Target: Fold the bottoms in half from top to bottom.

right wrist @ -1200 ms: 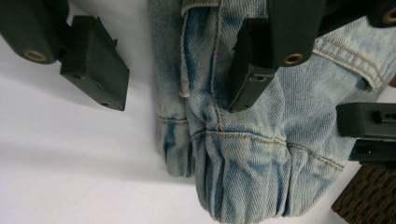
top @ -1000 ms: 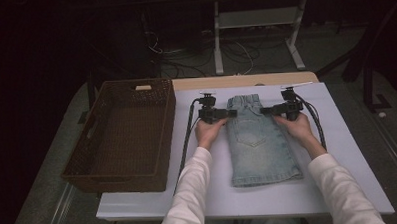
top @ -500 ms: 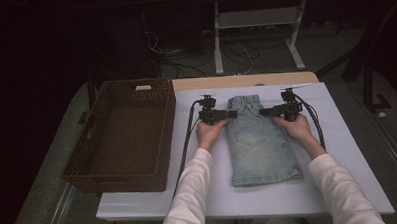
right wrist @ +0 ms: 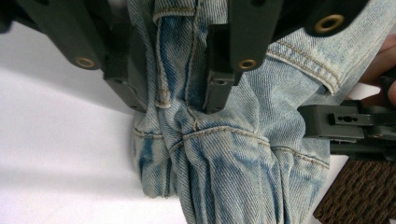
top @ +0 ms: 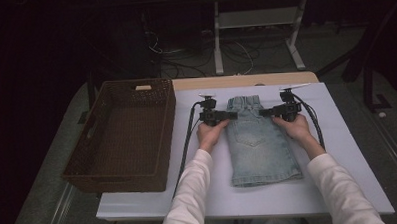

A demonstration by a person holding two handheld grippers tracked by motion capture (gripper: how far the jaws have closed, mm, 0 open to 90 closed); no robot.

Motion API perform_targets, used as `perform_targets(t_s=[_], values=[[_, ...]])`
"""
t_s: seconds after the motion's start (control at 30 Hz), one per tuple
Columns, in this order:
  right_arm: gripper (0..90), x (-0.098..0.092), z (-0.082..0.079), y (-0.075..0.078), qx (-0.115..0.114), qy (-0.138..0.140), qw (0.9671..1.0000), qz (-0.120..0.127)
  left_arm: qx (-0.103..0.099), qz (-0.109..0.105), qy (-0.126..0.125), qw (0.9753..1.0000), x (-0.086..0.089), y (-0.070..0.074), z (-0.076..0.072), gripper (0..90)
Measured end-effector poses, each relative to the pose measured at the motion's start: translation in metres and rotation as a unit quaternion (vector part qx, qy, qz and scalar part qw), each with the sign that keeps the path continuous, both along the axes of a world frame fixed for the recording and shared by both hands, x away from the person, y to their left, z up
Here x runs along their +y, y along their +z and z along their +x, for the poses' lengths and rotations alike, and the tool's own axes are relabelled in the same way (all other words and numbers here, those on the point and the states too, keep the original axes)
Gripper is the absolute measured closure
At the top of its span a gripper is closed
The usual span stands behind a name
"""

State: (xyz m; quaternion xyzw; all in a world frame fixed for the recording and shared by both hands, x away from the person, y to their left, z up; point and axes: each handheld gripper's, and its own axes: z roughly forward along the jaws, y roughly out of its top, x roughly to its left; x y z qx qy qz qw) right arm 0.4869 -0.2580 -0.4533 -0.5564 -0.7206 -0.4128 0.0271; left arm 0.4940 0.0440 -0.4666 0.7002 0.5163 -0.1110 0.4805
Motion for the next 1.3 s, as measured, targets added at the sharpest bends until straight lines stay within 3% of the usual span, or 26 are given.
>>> perform_targets(t_s=[0.07, 0.27, 0.43, 0.57, 0.7, 0.8, 0.9, 1.0, 1.13, 1.3], values=[[66.5, 0.000, 0.000, 0.000, 0.001, -0.001, 1.0000, 0.000, 0.010, -0.005, 0.001, 0.9999, 0.001, 0.000, 0.001, 57.1], [73.0, -0.002, 0.000, 0.000, 0.003, -0.005, 1.0000, -0.001, 0.008, 0.004, 0.000, 1.0000, 0.000, 0.002, 0.000, 65.1], [79.2, -0.004, 0.000, 0.002, 0.004, -0.008, 0.9999, 0.007, -0.006, 0.018, -0.005, 0.9998, -0.002, 0.005, -0.002, 67.9], [80.1, -0.009, -0.003, 0.006, -0.002, -0.008, 0.9995, 0.029, -0.021, 0.026, -0.018, 0.9993, -0.001, 0.011, -0.003, 70.4], [80.3, -0.015, -0.005, 0.014, -0.010, -0.001, 0.9988, 0.047, -0.032, 0.019, -0.029, 0.9989, 0.000, 0.017, -0.004, 71.1], [80.4, -0.018, -0.006, 0.019, -0.014, 0.001, 0.9982, 0.058, -0.048, 0.031, -0.041, 0.9975, -0.002, 0.024, -0.004, 72.4], [80.6, -0.019, -0.006, 0.023, -0.019, 0.004, 0.9984, 0.052, -0.059, 0.040, -0.044, 0.9965, -0.006, 0.031, -0.002, 73.8], [80.7, -0.024, -0.004, 0.031, -0.024, 0.004, 0.9981, 0.056, -0.061, 0.028, -0.039, 0.9970, -0.008, 0.038, 0.002, 74.3], [80.7, -0.029, -0.006, 0.042, -0.050, 0.011, 0.9969, 0.059, -0.074, 0.021, -0.043, 0.9961, -0.011, 0.044, 0.004, 74.3], [80.7, -0.034, -0.012, 0.036, -0.054, 0.010, 0.9968, 0.058, -0.082, 0.026, -0.044, 0.9953, -0.016, 0.039, 0.000, 74.3]])
